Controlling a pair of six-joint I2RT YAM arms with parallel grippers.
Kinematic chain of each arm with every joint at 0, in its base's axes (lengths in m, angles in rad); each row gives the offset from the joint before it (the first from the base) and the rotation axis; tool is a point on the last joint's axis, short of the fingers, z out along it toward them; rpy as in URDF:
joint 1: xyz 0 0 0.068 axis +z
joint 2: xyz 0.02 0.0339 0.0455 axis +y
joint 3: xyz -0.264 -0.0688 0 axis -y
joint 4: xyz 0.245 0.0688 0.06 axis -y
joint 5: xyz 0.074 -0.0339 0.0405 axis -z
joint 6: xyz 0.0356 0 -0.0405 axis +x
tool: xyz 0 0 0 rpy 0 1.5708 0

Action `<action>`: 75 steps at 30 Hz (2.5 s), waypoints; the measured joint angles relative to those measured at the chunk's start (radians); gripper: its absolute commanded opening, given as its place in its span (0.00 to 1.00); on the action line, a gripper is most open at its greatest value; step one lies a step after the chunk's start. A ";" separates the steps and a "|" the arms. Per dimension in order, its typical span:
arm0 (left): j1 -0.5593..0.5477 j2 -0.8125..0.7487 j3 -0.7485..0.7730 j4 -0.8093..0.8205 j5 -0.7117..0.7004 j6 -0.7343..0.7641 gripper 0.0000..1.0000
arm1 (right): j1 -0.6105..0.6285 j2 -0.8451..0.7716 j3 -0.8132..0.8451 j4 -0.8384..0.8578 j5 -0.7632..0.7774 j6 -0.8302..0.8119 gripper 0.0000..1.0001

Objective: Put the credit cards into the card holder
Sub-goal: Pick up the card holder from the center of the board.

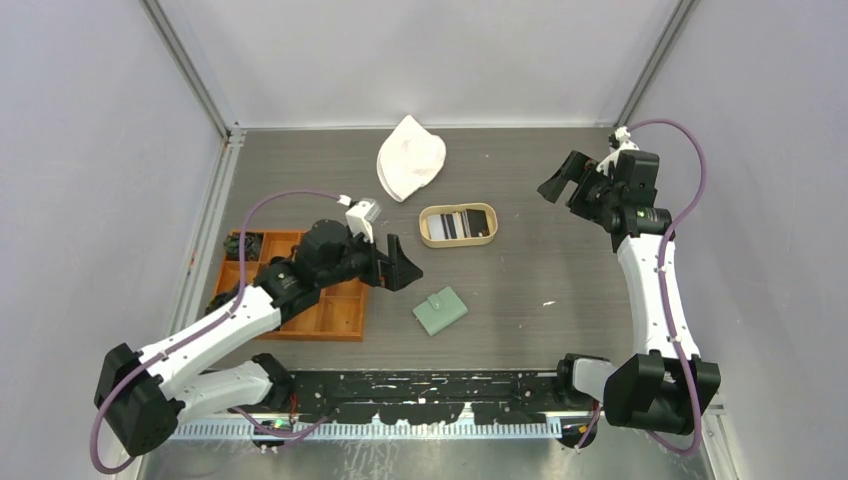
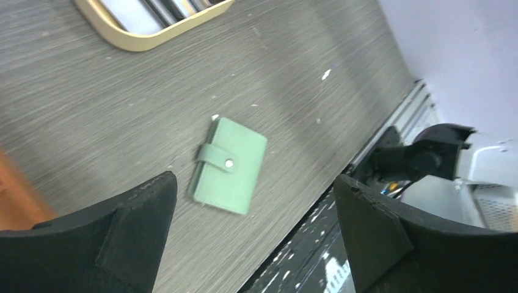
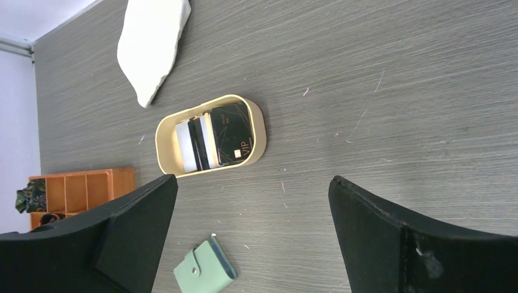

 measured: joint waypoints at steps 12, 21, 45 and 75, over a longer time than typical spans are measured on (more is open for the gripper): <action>-0.030 0.082 -0.200 0.407 0.061 -0.260 0.98 | 0.026 0.000 -0.090 0.148 -0.364 -0.059 1.00; -0.033 0.090 -0.377 0.685 0.063 -0.373 0.98 | 0.197 0.076 -0.114 0.045 -0.726 -0.446 1.00; -0.119 0.241 -0.425 0.914 0.050 -0.335 0.77 | 0.504 0.309 -0.050 -0.276 -0.452 -0.898 0.84; -0.157 0.072 -0.498 0.767 -0.193 -0.163 0.46 | 0.632 0.657 0.039 -0.270 -0.328 -0.628 0.46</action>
